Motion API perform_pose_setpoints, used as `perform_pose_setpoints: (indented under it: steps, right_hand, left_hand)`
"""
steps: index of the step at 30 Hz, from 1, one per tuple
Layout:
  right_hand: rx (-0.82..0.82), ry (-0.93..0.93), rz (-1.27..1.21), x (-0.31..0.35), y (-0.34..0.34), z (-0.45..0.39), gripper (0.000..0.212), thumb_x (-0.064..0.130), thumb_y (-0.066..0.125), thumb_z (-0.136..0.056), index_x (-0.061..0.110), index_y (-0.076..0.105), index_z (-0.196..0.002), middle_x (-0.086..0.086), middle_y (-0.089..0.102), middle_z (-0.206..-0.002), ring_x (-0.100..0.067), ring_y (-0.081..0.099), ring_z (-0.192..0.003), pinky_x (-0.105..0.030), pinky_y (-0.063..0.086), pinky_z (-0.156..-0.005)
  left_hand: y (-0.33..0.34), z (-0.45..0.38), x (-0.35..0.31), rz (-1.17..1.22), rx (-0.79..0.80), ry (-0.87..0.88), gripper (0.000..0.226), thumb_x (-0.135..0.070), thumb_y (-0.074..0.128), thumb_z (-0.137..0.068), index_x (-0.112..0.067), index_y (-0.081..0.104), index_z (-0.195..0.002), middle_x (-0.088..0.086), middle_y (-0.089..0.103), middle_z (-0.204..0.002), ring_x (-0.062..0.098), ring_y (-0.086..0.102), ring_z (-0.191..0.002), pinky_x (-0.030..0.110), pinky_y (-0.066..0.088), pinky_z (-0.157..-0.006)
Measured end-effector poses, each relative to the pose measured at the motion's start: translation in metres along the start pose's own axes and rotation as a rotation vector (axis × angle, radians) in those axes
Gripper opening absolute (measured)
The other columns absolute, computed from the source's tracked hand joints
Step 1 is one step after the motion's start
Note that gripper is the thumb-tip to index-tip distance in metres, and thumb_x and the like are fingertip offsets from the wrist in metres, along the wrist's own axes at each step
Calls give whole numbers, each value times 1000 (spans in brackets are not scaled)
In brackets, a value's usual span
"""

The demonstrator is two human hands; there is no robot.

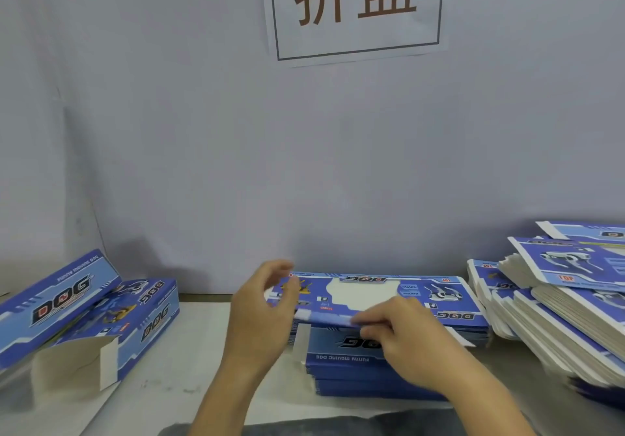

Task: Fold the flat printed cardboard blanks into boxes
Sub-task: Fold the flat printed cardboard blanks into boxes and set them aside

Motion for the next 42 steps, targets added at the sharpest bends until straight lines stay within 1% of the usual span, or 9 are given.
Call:
perform_pose_setpoints:
  steps: [7, 12, 16, 22, 28, 32, 35, 39, 42]
  right_hand:
    - [-710, -270, -131, 21, -63, 14, 29, 7, 52, -100, 19, 74, -114, 23, 42, -50, -8, 42, -44, -15, 29, -45]
    - [-1016, -412, -382, 43, -104, 39, 20, 15, 49, -102, 19, 67, -94, 20, 51, -58, -5, 36, -47, -9, 24, -45]
    - [-978, -373, -733, 41, -106, 39, 22, 24, 46, -106, 19, 65, -97, 16, 67, -72, 0, 54, -53, -15, 40, -42]
    - [-606, -184, -1144, 22, -86, 20, 19, 27, 55, -100, 24, 72, -93, 2, 77, -86, -14, 72, -72, -24, 56, -55]
    - [-635, -186, -1062, 17, -92, 28, 23, 50, 68, -73, 31, 74, -84, -1, 78, -83, -19, 75, -73, -24, 57, -55]
    - [-683, -287, -1002, 35, -88, 31, 9, 33, 70, -77, 36, 78, -78, 5, 78, -76, -14, 75, -68, -18, 54, -52]
    - [-705, -385, -993, 56, -82, 31, 17, 24, 71, -80, 39, 79, -77, 10, 77, -76, -7, 74, -68, -15, 54, -54]
    - [-710, -541, -913, 78, -80, 35, 26, 8, 69, -86, 30, 81, -90, 20, 76, -82, 1, 72, -74, -10, 53, -65]
    - [-690, -527, -819, 83, -78, 35, 22, 21, 68, -83, 35, 74, -99, 24, 75, -87, -2, 72, -82, -10, 53, -72]
  left_hand:
    - [-23, -3, 7, 257, -348, -118, 27, -22, 59, -100, -28, 50, -125, -5, 54, -129, 15, 50, -119, 24, 43, -83]
    - [-17, -4, -8, 385, -163, -119, 56, -50, 62, -82, -37, 44, -132, -13, 51, -134, 14, 53, -124, 10, 45, -70]
    - [-11, -2, -33, 418, -9, 57, 75, -59, 67, -66, -35, 47, -134, -25, 62, -121, 2, 62, -111, 18, 55, -78]
    - [-24, -8, -30, 221, 0, 87, 41, -53, 74, -66, -36, 63, -102, -31, 70, -98, -6, 67, -92, 12, 54, -65]
    - [-28, -13, -17, 38, -13, 50, 36, -40, 81, -72, -35, 60, -101, -24, 71, -96, 1, 67, -93, 10, 52, -64]
    - [-26, -4, -33, -163, -146, 192, 92, -23, 84, -78, -49, 26, -144, -5, 33, -151, -1, 29, -133, 11, 39, -96]
    - [-19, 5, -63, -82, -149, 481, 102, -14, 79, -83, -59, 15, -148, -10, 5, -164, -22, 11, -137, -11, 32, -81]
    - [-15, 13, -83, -135, -194, 665, 93, -15, 72, -88, -45, 16, -156, 1, -9, -168, 18, 13, -154, -10, 20, -96]
    - [-12, 10, -77, -211, -166, 588, 104, -7, 77, -84, -52, 15, -155, -12, -15, -167, 24, 12, -155, -15, 20, -86]
Point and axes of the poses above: each hand's wrist, its own z-axis away from the middle knuckle, its own y-axis out of the palm, x = y × z, the point moved 5 cm from there along -z, towards the middle knuckle
